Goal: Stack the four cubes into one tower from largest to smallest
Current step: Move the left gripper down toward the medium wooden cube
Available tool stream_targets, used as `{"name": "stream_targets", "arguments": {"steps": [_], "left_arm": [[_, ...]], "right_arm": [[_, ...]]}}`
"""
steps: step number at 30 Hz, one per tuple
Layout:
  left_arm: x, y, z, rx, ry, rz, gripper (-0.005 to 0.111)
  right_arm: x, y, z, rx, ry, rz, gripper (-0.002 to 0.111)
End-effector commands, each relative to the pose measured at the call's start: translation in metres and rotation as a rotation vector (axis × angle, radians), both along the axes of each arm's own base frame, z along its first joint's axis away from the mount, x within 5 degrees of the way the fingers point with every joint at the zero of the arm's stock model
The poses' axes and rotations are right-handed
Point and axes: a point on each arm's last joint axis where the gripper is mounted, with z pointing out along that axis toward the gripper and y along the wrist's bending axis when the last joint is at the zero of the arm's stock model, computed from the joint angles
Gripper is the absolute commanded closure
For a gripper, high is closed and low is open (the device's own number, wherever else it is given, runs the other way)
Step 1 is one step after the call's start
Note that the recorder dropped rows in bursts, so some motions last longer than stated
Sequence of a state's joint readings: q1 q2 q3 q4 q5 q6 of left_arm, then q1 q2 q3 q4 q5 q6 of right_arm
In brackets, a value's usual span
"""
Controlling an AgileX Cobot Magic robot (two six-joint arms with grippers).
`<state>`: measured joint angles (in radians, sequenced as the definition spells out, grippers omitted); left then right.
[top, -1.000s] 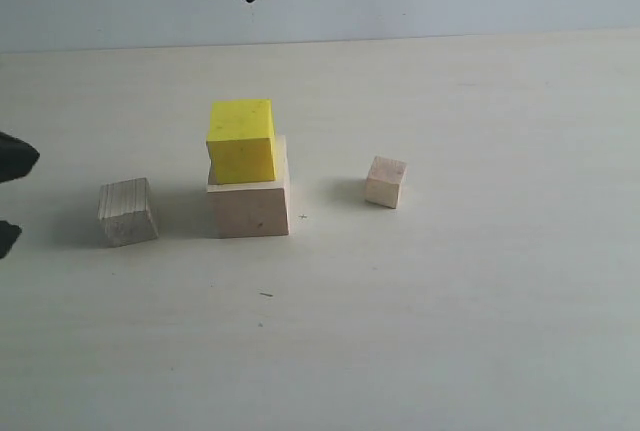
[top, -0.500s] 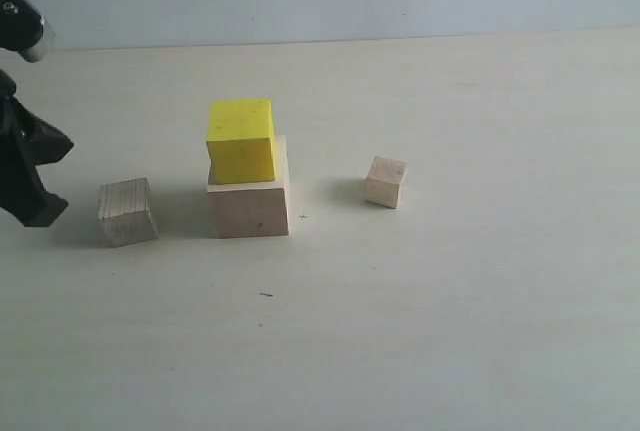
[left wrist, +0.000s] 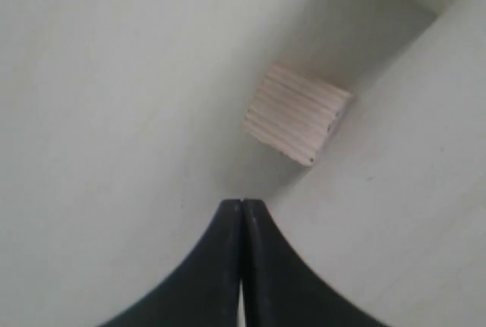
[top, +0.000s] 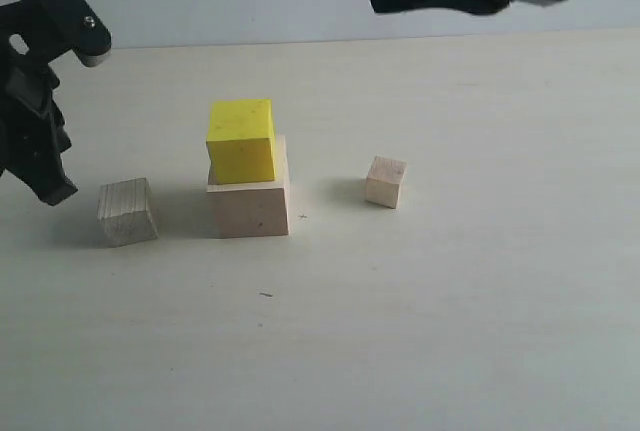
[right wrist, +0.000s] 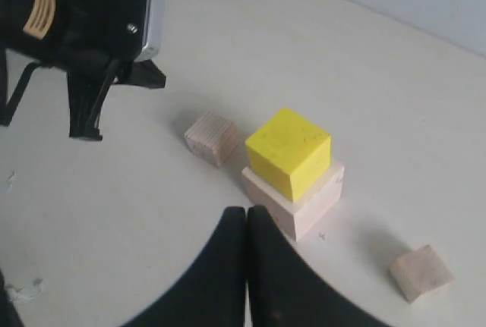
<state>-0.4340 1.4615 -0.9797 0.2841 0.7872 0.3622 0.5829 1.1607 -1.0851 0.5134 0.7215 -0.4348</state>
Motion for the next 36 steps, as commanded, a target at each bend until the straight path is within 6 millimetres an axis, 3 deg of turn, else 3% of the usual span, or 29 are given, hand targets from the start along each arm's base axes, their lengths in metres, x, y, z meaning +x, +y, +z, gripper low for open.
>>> {"name": "stream_targets", "arguments": {"steps": [1, 8, 14, 23, 27, 32, 36], "left_arm": [[0.015, 0.005, -0.004, 0.072, 0.141, 0.019, 0.107], [0.028, 0.01, 0.0, -0.059, 0.396, -0.161, 0.107], [0.036, 0.01, -0.002, -0.027, 0.393, -0.315, 0.107], [0.038, 0.008, -0.002, -0.072, 0.371, -0.22, 0.104], [0.039, 0.008, -0.003, -0.072, 0.369, -0.22, 0.074], [0.047, 0.006, -0.002, -0.086, 0.278, -0.218, 0.004], [0.048, 0.005, -0.002, -0.09, 0.261, -0.214, 0.002]], "right_arm": [[-0.015, -0.008, -0.009, 0.0, 0.031, 0.014, 0.108], [-0.029, -0.016, -0.009, 0.003, 0.034, 0.029, 0.108], [-0.034, -0.018, -0.007, -0.006, 0.041, 0.048, 0.108], [-0.036, -0.018, -0.009, -0.017, 0.055, 0.06, 0.108], [-0.036, -0.018, -0.009, -0.017, 0.053, 0.059, 0.108], [-0.036, -0.018, -0.009, -0.017, 0.052, 0.06, 0.108], [-0.036, -0.018, -0.009, -0.021, 0.046, 0.065, 0.108]]}}
